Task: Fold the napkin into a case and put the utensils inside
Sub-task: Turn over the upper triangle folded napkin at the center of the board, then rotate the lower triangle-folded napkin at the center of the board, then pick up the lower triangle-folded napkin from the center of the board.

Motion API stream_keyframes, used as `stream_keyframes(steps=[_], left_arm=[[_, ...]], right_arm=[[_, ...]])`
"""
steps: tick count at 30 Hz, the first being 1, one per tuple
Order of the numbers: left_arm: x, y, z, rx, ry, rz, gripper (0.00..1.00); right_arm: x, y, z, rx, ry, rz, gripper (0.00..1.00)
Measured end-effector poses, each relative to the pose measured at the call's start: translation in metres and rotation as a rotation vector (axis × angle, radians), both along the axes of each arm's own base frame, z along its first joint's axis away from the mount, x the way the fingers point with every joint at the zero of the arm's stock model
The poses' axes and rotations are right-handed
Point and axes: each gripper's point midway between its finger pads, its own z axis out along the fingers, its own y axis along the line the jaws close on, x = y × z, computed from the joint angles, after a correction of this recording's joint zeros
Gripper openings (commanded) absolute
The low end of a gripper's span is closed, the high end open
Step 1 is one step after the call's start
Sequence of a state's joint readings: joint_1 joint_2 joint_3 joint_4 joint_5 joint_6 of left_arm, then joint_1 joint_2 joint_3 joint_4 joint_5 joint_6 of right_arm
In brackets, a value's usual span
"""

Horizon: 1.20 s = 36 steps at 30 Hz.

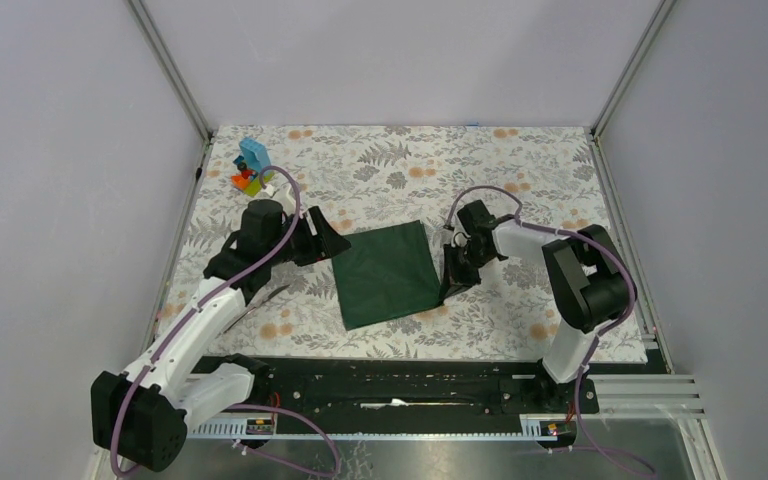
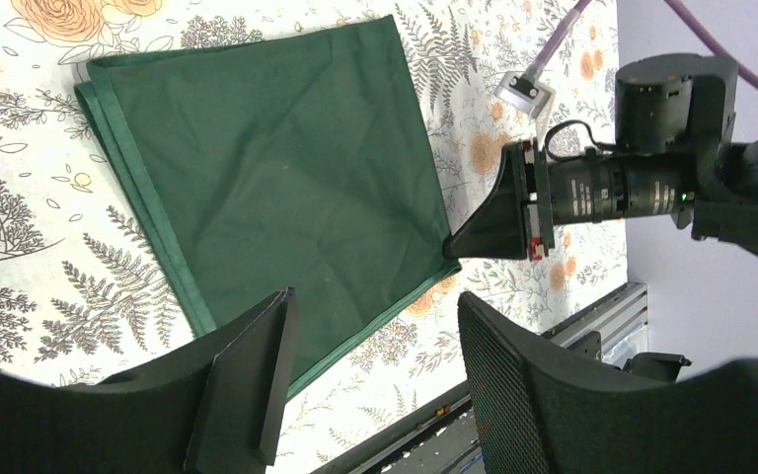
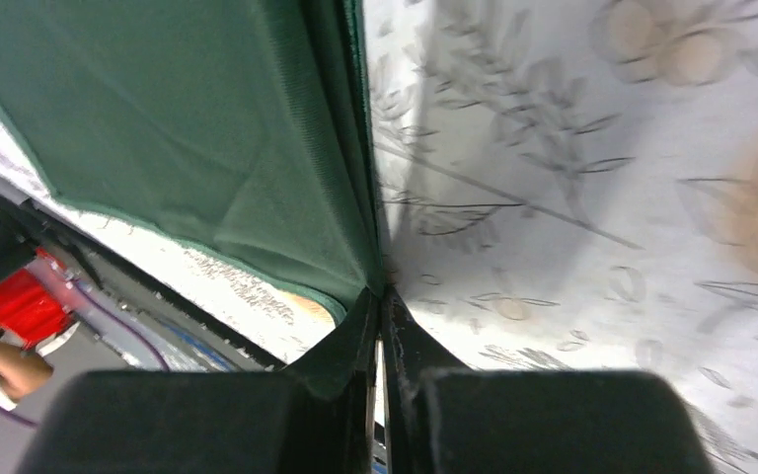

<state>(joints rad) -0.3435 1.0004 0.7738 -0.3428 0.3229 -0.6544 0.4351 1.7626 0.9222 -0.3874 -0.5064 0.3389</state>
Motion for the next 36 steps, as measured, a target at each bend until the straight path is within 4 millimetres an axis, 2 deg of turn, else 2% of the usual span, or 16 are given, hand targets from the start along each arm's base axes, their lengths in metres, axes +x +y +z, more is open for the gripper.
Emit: stream_keyframes(steps=[2, 6, 8, 11, 14, 15, 17, 19, 21, 24, 26, 28, 31, 33, 36], left_arm=[[-0.001, 0.0, 0.0, -0.002, 0.002, -0.003, 0.66], [-0.002, -0.002, 0.0, -0.007, 0.004, -0.011, 0.66], [-0.002, -0.002, 0.001, -0.009, 0.004, -0.013, 0.66], [-0.002, -0.002, 0.002, -0.011, 0.002, -0.013, 0.66], [-0.003, -0.001, 0.005, -0.014, -0.011, -0.011, 0.67], [-0.004, 0.0, 0.007, -0.013, -0.016, -0.008, 0.67], [-0.004, 0.004, 0.01, -0.007, -0.03, 0.01, 0.69], [-0.003, 0.011, 0.013, 0.01, -0.045, 0.05, 0.72], [-0.003, 0.024, 0.017, 0.035, -0.066, 0.12, 0.75], [-0.005, 0.052, 0.031, 0.062, -0.137, 0.267, 0.8], [-0.01, 0.071, 0.046, 0.062, -0.195, 0.359, 0.81], [-0.016, 0.084, 0.061, 0.051, -0.254, 0.426, 0.82], [-0.025, 0.103, 0.083, 0.03, -0.344, 0.511, 0.83], [-0.028, 0.111, 0.088, 0.032, -0.368, 0.546, 0.83], [-0.03, 0.118, 0.084, 0.059, -0.357, 0.574, 0.83]], right_arm=[[0.006, -0.009, 0.0, -0.043, 0.009, -0.007, 0.09], [0.026, -0.036, 0.0, -0.223, -0.033, 0.002, 0.3], [0.044, -0.057, 0.003, -0.365, -0.101, 0.009, 0.49], [0.069, -0.081, 0.012, -0.53, -0.205, 0.013, 0.7], [0.089, -0.088, 0.033, -0.629, -0.328, 0.029, 0.86], [0.091, -0.084, 0.044, -0.643, -0.375, 0.045, 0.9], [0.088, -0.056, 0.071, -0.622, -0.489, 0.107, 0.93], [0.073, -0.009, 0.093, -0.525, -0.573, 0.201, 0.96], [0.046, 0.042, 0.106, -0.39, -0.603, 0.306, 0.99], [-0.001, 0.096, 0.101, -0.26, -0.539, 0.431, 0.99], [-0.024, 0.12, 0.088, -0.246, -0.472, 0.485, 0.91], [-0.04, 0.132, 0.07, -0.256, -0.41, 0.516, 0.8], [-0.058, 0.131, 0.043, -0.32, -0.317, 0.537, 0.65], [-0.063, 0.126, 0.031, -0.363, -0.277, 0.541, 0.63], [-0.065, 0.122, 0.022, -0.417, -0.256, 0.543, 0.63]])
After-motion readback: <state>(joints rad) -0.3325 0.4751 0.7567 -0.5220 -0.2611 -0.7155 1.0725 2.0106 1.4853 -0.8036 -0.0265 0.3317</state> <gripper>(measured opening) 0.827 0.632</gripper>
